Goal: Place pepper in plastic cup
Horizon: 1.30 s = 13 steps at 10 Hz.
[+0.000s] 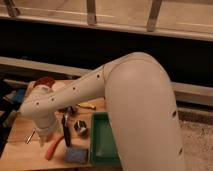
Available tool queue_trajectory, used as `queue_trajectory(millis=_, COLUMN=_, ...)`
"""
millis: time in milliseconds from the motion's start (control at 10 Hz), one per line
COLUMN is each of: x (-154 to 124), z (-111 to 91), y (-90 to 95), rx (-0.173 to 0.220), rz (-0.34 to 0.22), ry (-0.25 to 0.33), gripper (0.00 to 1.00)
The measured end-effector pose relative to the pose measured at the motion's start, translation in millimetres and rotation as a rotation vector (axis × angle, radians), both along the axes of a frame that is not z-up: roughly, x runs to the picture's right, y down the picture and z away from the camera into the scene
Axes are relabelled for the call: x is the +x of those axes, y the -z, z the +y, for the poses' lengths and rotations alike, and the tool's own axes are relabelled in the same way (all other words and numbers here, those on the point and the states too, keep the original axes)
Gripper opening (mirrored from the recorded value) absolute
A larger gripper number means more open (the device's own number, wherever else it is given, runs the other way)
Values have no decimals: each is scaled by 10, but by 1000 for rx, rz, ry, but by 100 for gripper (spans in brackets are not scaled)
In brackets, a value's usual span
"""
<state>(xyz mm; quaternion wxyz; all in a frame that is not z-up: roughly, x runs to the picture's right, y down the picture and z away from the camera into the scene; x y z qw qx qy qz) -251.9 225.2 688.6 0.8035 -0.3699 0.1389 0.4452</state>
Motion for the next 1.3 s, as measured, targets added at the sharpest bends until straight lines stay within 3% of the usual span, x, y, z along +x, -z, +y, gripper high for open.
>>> queue_trajectory(millis=400, x=7, z=-7, y=-12, rx=3, rz=5, ry=-6, gripper=64)
queue_trajectory(millis=700, x=1, z=31, y=-77, rx=-1, rz=21, ry=-47, gripper=64)
queue_trajectory(millis=1100, x=-142, z=110, y=-64, rx=-15, rz=37, ry=-104, gripper=64)
queue_trajectory(millis=1300, x=-276, z=182, y=-57, rx=-27, rz=34, ry=-105, gripper=64)
